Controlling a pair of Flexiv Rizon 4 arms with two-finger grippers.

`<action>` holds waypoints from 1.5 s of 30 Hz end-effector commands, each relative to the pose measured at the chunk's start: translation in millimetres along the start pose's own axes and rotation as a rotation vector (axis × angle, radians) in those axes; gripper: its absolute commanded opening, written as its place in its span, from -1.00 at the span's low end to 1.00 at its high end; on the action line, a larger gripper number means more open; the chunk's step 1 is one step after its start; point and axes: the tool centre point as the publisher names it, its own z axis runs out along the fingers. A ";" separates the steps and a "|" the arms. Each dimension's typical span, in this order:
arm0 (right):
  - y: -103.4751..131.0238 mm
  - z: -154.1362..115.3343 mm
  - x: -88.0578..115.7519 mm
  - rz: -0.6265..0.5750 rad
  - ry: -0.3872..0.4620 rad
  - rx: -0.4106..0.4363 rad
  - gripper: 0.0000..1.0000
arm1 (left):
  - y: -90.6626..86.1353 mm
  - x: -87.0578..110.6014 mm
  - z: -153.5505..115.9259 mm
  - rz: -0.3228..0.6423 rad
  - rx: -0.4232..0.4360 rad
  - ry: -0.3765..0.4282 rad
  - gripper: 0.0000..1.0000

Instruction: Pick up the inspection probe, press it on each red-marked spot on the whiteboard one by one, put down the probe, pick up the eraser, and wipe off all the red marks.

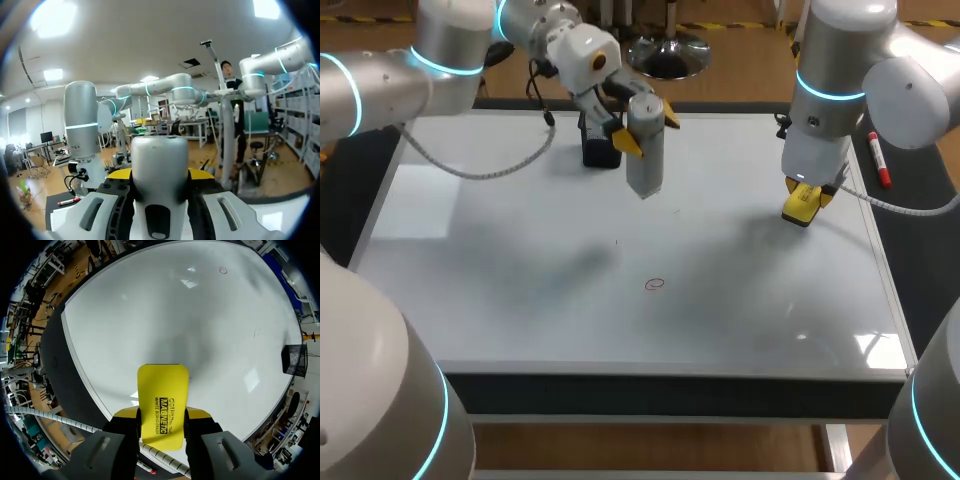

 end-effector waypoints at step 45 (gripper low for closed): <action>-0.5 -1.1 0.7 -0.002 0.002 0.001 -1.00 | 80.1 33.6 73.7 -0.067 0.100 -0.006 -1.00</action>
